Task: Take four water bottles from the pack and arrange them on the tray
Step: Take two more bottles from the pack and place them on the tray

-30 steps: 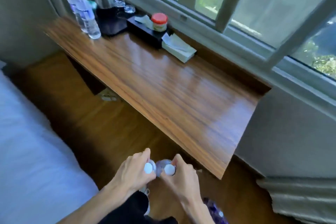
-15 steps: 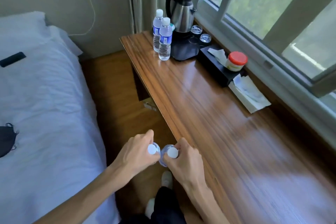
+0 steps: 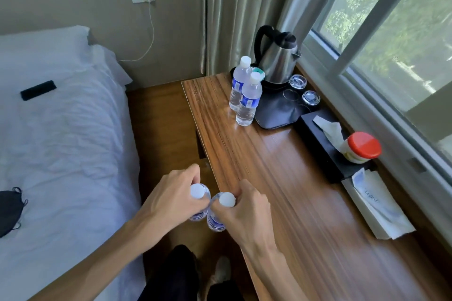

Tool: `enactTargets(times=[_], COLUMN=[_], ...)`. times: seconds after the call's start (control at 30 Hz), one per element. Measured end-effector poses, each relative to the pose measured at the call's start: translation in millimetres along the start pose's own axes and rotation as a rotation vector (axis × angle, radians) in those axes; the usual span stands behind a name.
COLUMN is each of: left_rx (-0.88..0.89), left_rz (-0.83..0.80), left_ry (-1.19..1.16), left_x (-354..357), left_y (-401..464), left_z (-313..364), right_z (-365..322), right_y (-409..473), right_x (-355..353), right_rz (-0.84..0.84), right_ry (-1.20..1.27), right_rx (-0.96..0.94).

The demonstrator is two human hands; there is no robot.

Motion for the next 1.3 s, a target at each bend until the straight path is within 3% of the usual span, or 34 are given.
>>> enactTargets(times=[0.27, 0.5, 0.87, 1.3], left_rx=[0.143, 0.307, 0.515, 0.716], left_rz=[-0.012, -0.18, -0.295, -0.431], left_ry=[-0.018, 0.035, 0.14, 0.19], left_x=[-82, -125, -127, -125], left_y=[95, 188, 300, 361], left_z=[-12, -8, 25, 53], right_z=[-57, -85, -84, -93], right_y=[89, 149, 213, 242], right_x=[-8, -8, -23, -29], right_rz=[0.143, 0.387, 0.546, 0.77], right_ry=[0.071, 0.193, 0.197, 0.233], right_rx=[0.016, 0.189, 0.403, 0.66])
Point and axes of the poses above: each hand's wrist, its own y-axis towards the middle knuckle, its own x-axis out of the palm, z = x × y, the point moved 5 cm from there along y, towards the middle knuckle, and after that the axes turned 11 degrees about -z, right-handed, at the moved point
